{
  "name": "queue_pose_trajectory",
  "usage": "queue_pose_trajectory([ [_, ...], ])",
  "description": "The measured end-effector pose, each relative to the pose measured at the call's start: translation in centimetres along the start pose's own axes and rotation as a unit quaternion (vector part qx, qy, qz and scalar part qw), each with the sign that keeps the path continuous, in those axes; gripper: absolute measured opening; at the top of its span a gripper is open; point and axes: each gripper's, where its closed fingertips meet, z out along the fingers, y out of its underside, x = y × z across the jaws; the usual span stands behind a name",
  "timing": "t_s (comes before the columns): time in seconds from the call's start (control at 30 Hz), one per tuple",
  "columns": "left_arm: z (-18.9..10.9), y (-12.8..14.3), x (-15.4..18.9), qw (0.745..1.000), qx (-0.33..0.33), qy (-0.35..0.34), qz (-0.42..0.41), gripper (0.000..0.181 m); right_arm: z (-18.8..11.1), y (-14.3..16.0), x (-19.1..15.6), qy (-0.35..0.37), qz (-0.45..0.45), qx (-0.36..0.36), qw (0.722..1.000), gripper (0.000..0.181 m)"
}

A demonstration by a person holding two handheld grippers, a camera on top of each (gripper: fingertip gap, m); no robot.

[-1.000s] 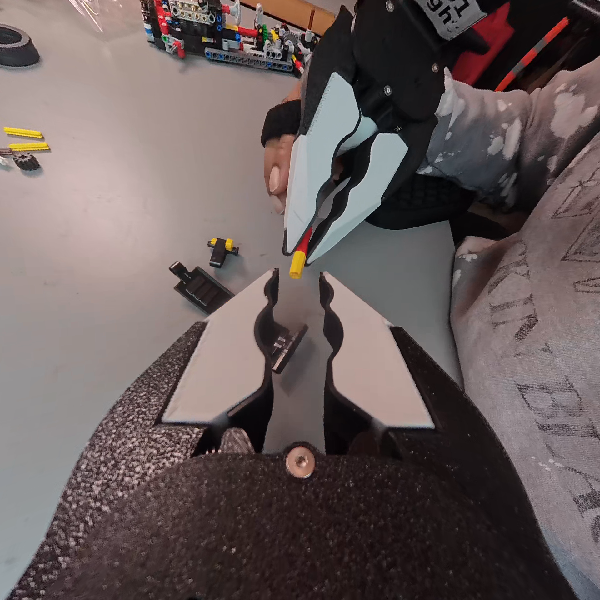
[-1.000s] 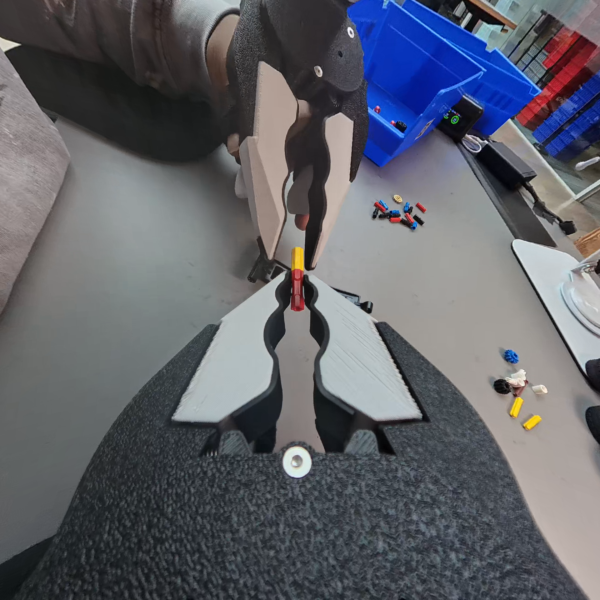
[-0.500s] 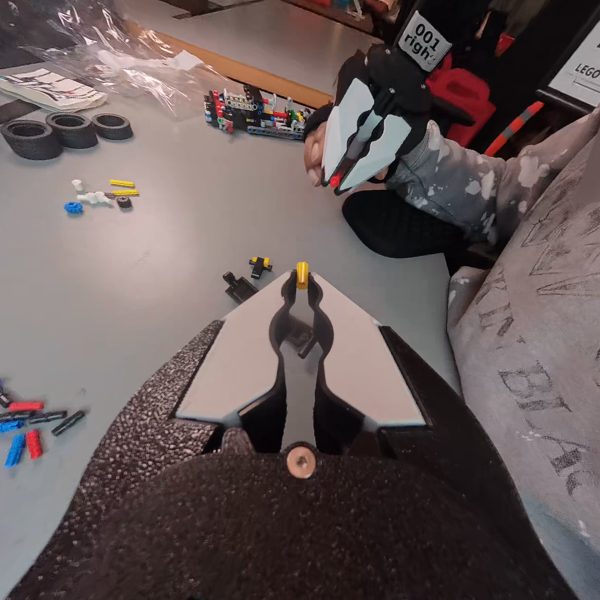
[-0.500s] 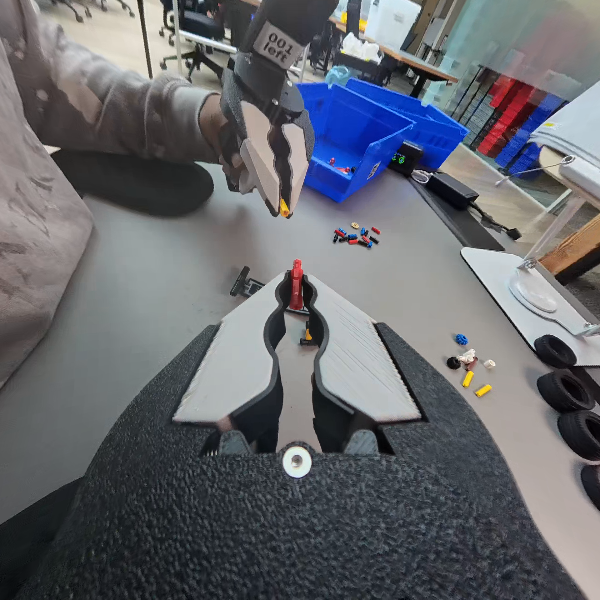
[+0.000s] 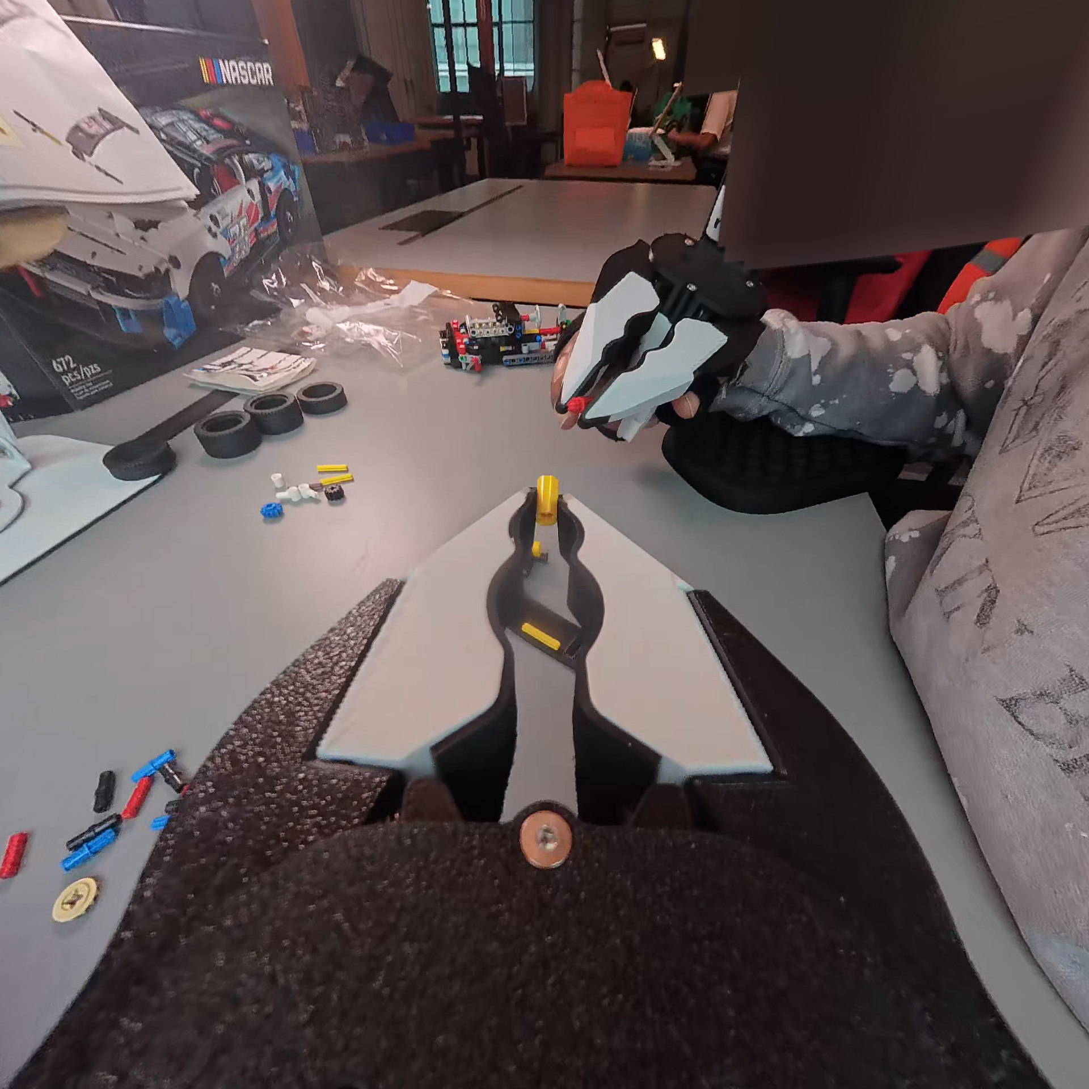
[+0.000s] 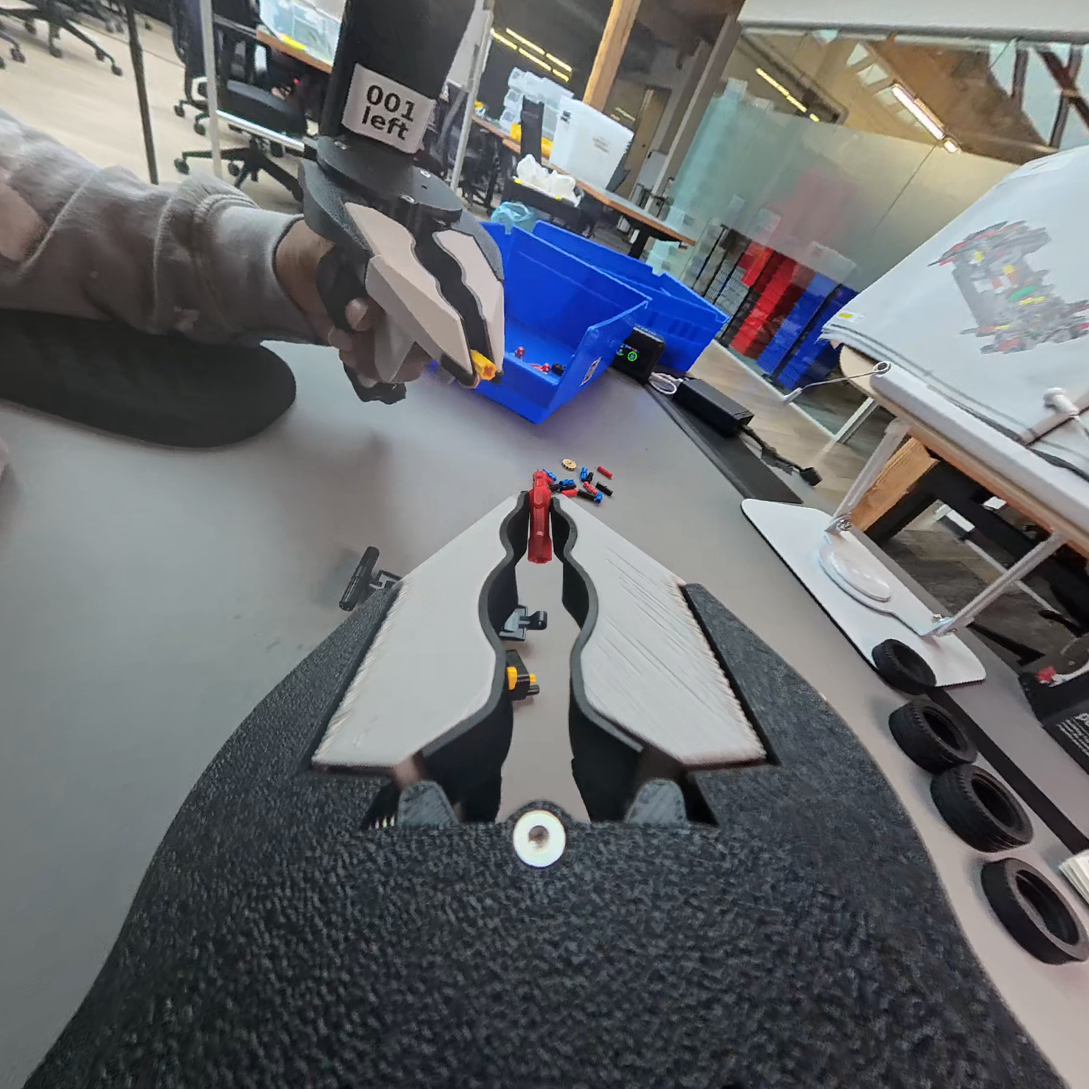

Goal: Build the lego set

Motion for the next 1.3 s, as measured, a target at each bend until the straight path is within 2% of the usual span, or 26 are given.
queue_pose_trajectory([
  [0.07,-0.4,-0.2,-0.4,1.0,0.008,-0.011,0.006,0.005,0.2,-0.2,0.0,0.01,-0.004,0.006,1.0,0.004],
  [0.13,-1.3,-0.6,-2.0,0.998,0.011,-0.053,0.01,0.005,0.5,0.0,-0.1,0.015,-0.009,0.002,1.0,0.004],
  [0.2,-3.1,-1.4,-4.7,0.992,0.026,-0.127,0.01,0.005,0.7,0.2,-0.2,0.016,-0.013,-0.003,1.0,0.004],
  [0.23,-4.5,-1.7,-6.9,0.981,0.032,-0.191,0.012,0.005,0.8,0.2,-0.2,0.016,-0.013,-0.004,1.0,0.004],
  [0.27,-6.3,-1.6,-9.4,0.963,0.027,-0.267,0.012,0.005,0.8,0.3,-0.2,0.018,-0.012,-0.004,1.0,0.004],
  [0.33,-10.8,-0.3,-13.9,0.908,-0.011,-0.418,-0.005,0.005,0.9,0.4,-0.2,0.016,-0.007,-0.005,1.0,0.005],
  [0.4,-14.6,2.0,-16.5,0.856,-0.07,-0.51,-0.045,0.005,1.1,0.5,-0.3,0.015,-0.006,-0.006,1.0,0.005],
  [0.43,-15.7,2.9,-17.1,0.841,-0.087,-0.53,-0.063,0.005,1.1,0.5,-0.4,0.012,-0.005,-0.008,1.0,0.005],
  [0.5,-16.7,4.1,-17.5,0.831,-0.103,-0.538,-0.093,0.006,1.3,0.6,-0.6,0.01,-0.005,-0.009,1.0,0.005],
  [0.57,-17.2,5.1,-17.7,0.823,-0.123,-0.544,-0.11,0.019,1.4,0.6,-0.7,0.008,-0.006,-0.011,1.0,0.004],
  [0.67,-17.3,4.7,-17.7,0.823,-0.11,-0.547,-0.111,0.033,1.4,0.8,-0.8,0.009,-0.01,-0.014,1.0,0.004],
  [0.73,-16.1,3.4,-17.1,0.842,-0.084,-0.524,-0.096,0.035,1.5,0.7,-0.8,0.011,-0.013,-0.014,1.0,0.004],
  [0.8,-13.1,1.8,-15.3,0.883,-0.051,-0.459,-0.083,0.029,1.5,0.6,-0.8,0.016,-0.021,-0.014,1.0,0.004],
  [0.87,-8.3,0.6,-11.8,0.94,-0.02,-0.328,-0.093,0.023,1.7,0.6,-0.8,0.019,-0.029,-0.016,0.999,0.004],
  [0.93,-3.6,0.0,-7.1,0.975,-0.001,-0.171,-0.145,0.024,1.9,0.5,-1.0,0.023,-0.044,-0.018,0.999,0.004],
  [1.0,-0.2,-0.2,-2.9,0.977,0.002,-0.046,-0.209,0.028,2.2,0.4,-1.4,0.024,-0.062,-0.018,0.998,0.004],
  [1.07,2.1,-0.1,-0.1,0.967,-0.001,0.028,-0.251,0.028,2.5,0.2,-1.8,0.024,-0.081,-0.018,0.996,0.004],
  [1.17,4.0,0.9,1.7,0.956,-0.032,0.066,-0.283,0.028,2.8,-0.1,-2.3,0.031,-0.114,-0.017,0.993,0.005],
  [1.27,4.2,1.0,1.6,0.949,-0.031,0.068,-0.306,0.011,2.8,0.2,-2.3,0.039,-0.135,-0.026,0.99,0.004],
  [1.3,4.1,1.0,1.6,0.948,-0.031,0.07,-0.308,0.01,2.9,0.2,-2.4,0.038,-0.133,-0.027,0.99,0.004],
])
